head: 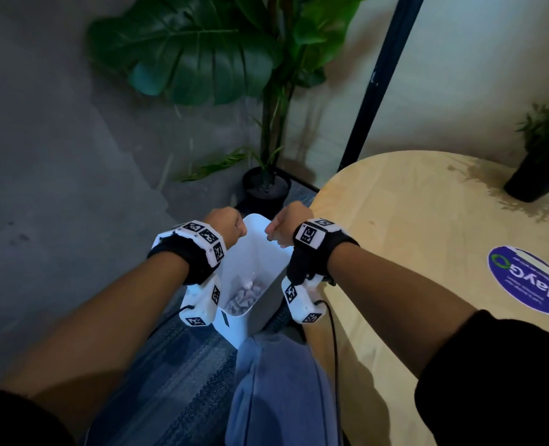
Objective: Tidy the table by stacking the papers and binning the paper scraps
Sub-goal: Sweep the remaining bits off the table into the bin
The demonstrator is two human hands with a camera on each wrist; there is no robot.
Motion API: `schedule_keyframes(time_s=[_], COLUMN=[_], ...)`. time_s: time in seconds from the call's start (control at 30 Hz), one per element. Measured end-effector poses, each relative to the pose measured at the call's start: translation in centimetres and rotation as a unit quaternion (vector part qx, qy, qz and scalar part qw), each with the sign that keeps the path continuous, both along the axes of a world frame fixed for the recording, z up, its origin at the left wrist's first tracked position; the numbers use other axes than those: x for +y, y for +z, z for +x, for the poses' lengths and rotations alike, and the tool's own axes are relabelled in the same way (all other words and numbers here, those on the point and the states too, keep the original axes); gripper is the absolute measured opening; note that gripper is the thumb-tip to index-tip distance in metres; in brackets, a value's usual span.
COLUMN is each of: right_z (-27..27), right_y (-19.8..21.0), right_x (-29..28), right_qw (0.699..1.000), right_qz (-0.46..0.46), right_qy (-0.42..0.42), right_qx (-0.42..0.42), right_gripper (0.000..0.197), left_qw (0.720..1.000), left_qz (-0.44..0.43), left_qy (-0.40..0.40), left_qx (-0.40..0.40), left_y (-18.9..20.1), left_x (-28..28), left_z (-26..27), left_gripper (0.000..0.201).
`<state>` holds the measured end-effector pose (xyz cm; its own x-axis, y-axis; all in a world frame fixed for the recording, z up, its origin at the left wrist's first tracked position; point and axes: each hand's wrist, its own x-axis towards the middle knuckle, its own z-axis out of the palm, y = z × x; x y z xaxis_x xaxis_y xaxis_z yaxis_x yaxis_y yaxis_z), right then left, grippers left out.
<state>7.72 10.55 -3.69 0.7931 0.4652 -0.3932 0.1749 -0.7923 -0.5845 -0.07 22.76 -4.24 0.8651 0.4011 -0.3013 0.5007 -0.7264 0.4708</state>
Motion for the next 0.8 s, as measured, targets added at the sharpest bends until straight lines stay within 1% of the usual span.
schedule_keyframes(time_s=[0.03,0.1,0.13,0.27,0.3,0.37,0.47,0.5,0.57,0.67,0.73,0.8], right_z=[0.2,0.5,0.5,0.7,0.9,0.9,0.8,0.9,0.9,0.8,1.0,1.0], right_y=[0.0,0.1,0.2,0.1,-0.2,-0.5,-0.6,-0.6,-0.5,-0.4,-0.6,-0.6], right_x=[0.3,0.8,0.9,1.4,1.6,1.8,1.9,1.9,1.9,1.8,2.0,2.2], right_qw=[1.000,1.000,0.999,0.999,0.999,1.000,0.999,0.999,0.999,0.998,0.999,0.998], right_qz=[-0.009,-0.017,-0.020,-0.019,-0.010,-0.008,-0.022,-0.020,-0.016,-0.022,-0.009,-0.019], right_qy=[0.009,0.021,0.026,0.034,0.031,0.028,0.036,0.034,0.029,0.028,0.024,0.043], right_qx=[0.001,0.002,0.001,-0.012,-0.003,0.004,-0.002,-0.002,-0.011,-0.047,-0.041,-0.032], right_gripper=[0.018,0.010,0.012,0.031,0.030,0.022,0.015,0.015,0.018,0.034,0.034,0.025], left_qw=[1.000,1.000,1.000,1.000,1.000,1.000,1.000,1.000,0.999,0.998,0.998,0.997], left_qz=[0.000,0.000,0.000,0.002,0.003,0.001,0.008,0.017,0.034,0.051,0.042,0.014], left_qy=[0.000,0.005,0.010,0.016,0.016,0.017,0.003,0.001,0.002,0.003,0.009,0.014], left_qx=[-0.001,0.002,0.003,0.012,0.012,0.010,0.005,0.005,0.010,0.037,0.051,0.071], left_y=[-0.3,-0.9,-1.1,-1.8,-2.0,-2.2,-2.0,-1.9,-1.5,-1.1,-0.9,-1.2], left_x=[0.1,0.3,0.3,0.7,0.8,0.9,0.8,0.8,0.9,0.6,0.3,0.4], left_z=[0.1,0.2,0.2,0.2,0.2,0.2,0.1,0.1,0.2,0.2,0.3,0.3], left_gripper=[0.014,0.015,0.015,0.016,0.017,0.016,0.008,0.009,0.017,0.028,0.040,0.042])
